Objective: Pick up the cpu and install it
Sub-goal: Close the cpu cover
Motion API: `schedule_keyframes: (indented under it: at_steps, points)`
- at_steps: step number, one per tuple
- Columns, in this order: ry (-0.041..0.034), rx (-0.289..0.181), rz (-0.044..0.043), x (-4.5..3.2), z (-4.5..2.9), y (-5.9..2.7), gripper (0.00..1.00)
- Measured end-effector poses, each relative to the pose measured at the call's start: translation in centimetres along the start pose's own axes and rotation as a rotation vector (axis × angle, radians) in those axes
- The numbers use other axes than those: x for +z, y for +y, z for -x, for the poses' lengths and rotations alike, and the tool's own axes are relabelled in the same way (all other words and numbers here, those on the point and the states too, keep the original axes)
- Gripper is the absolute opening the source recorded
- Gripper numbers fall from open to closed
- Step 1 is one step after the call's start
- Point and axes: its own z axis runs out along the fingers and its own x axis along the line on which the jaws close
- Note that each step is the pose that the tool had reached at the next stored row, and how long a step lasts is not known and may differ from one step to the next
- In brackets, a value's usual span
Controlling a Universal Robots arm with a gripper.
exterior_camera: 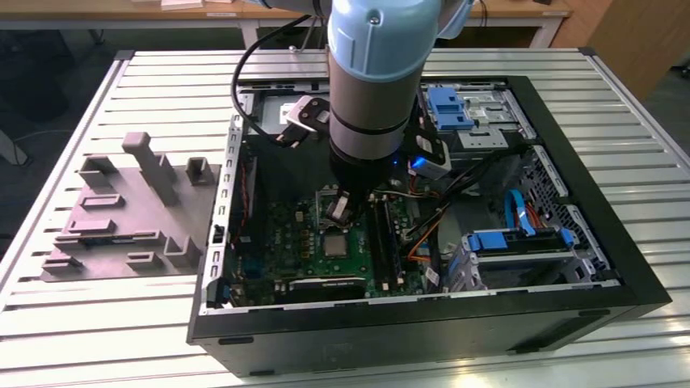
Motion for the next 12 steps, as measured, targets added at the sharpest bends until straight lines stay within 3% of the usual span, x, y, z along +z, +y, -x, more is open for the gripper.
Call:
schedule_keyframes:
  at_steps: [3,4,10,11,12]
  points:
    - [0.0000,0.000,0.0000,0.00,0.00,0.00,0.17]
    - [0.0000,0.000,0.0000,0.01,0.00,0.00,0.24]
    - [0.0000,0.000,0.0000,0.01,0.00,0.00,0.22]
    - [0.0001,0.000,0.0000,0.02,0.00,0.00,0.16]
    - [0.0000,0.000,0.0000,0.02,0.00,0.00,0.16]
